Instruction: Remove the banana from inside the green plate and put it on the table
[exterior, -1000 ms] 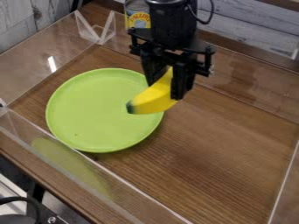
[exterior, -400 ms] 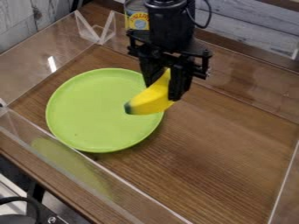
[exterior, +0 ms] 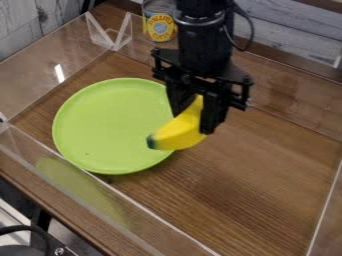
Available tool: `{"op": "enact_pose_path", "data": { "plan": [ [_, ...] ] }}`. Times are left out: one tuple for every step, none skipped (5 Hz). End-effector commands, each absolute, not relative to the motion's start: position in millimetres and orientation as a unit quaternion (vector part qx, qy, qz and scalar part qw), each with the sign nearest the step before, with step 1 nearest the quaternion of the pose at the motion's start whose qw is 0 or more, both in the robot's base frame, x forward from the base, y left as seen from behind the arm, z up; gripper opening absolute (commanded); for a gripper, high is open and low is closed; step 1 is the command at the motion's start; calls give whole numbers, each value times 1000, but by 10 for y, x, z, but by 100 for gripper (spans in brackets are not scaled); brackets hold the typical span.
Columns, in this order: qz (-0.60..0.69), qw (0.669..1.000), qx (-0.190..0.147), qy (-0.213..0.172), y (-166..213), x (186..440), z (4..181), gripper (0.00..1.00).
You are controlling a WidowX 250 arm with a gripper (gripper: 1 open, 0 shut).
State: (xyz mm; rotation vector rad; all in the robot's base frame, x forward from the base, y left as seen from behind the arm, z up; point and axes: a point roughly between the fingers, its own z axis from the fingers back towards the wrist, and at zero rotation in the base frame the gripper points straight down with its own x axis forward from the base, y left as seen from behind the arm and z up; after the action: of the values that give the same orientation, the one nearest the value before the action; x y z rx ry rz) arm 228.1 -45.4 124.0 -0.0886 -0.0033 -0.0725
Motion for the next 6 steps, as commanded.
{"op": "enact_pose_path", "data": {
  "plan": [
    [-42,998,-49,-18,-536,2234,1336,0],
    [-41,998,-51,-17,-609,2177,1330,0],
    [-39,998,-54,-16,-665,2136,1326,0],
    [-35,998,-57,-17,-701,2095,1321,0],
    [-28,998,-59,-17,-726,2056,1314,0],
    [-26,998,-61,-18,-757,2024,1310,0]
  ]
}}
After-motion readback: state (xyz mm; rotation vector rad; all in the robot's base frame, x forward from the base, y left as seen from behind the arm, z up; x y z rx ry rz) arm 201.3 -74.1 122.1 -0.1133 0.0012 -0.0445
